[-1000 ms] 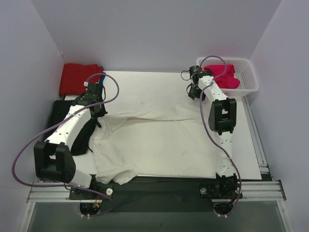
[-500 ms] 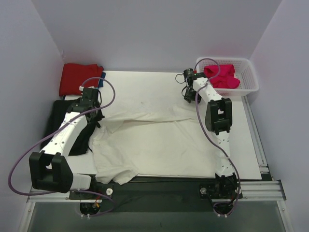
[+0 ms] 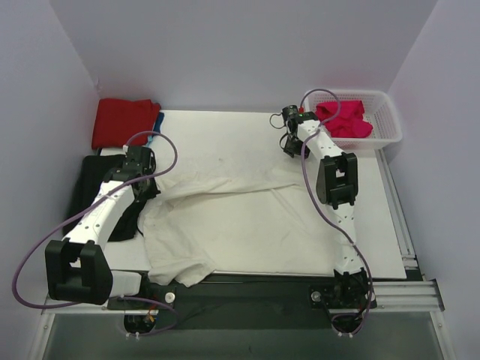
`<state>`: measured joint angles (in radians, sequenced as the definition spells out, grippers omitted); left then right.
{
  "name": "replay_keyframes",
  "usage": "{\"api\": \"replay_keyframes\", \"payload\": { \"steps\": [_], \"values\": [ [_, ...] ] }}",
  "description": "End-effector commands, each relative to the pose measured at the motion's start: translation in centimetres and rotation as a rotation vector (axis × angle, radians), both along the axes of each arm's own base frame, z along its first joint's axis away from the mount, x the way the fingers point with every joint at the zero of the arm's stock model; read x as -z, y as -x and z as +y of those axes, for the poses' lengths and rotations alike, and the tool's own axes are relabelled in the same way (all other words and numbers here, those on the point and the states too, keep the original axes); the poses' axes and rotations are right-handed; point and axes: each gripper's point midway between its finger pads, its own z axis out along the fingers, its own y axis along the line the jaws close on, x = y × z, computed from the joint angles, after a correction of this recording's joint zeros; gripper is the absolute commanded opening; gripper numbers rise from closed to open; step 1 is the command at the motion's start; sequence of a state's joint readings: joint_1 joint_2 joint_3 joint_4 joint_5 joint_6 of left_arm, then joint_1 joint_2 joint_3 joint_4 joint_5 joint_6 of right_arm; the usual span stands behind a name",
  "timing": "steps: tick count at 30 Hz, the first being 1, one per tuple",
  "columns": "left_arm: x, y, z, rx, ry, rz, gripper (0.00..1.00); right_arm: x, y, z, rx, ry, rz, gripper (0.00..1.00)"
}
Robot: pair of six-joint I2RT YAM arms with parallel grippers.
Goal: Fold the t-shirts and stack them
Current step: Grap the side of the flattened tshirt furthest away from the robot with both arms
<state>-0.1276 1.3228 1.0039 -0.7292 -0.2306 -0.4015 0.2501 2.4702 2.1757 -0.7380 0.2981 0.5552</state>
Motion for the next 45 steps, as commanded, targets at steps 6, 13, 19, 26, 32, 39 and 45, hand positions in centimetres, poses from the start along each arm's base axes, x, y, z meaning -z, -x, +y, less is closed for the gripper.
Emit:
{"api": "replay_keyframes", "payload": {
  "steps": [6,13,19,26,32,39,45],
  "values": [
    [-0.4,1.0,0.8,-0.003,-0.009,0.002,0.0,-0.3,-1.8,1.1,0.007,-0.008,-0.049,0.43],
    [-0.4,1.5,1.0,-0.013,-0.004,0.001,0.0,1.1,-1.4,1.2,0.005,-0.01,-0.018,0.43],
    [-0.7,1.9,1.6,-0.033,-0.005,-0.005,0.0,2.2,-0.1,1.0,0.02,-0.008,0.035,0.21],
    [-1.6,1.8,1.9,-0.043,0.001,-0.03,0.0,2.3,0.8,0.8,0.021,0.005,0.059,0.0],
    [-3.2,-0.7,1.7,-0.025,0.014,-0.088,0.0,-1.5,0.4,-0.4,0.032,0.028,-0.008,0.0],
    [-6.6,-8.5,0.6,0.02,0.045,-0.196,0.0,-7.7,0.0,-4.7,0.097,0.042,-0.112,0.0],
    [-9.2,-16.1,-1.6,0.077,0.134,-0.3,0.0,-11.3,-0.3,-6.8,0.12,0.041,-0.178,0.0]
  ]
}}
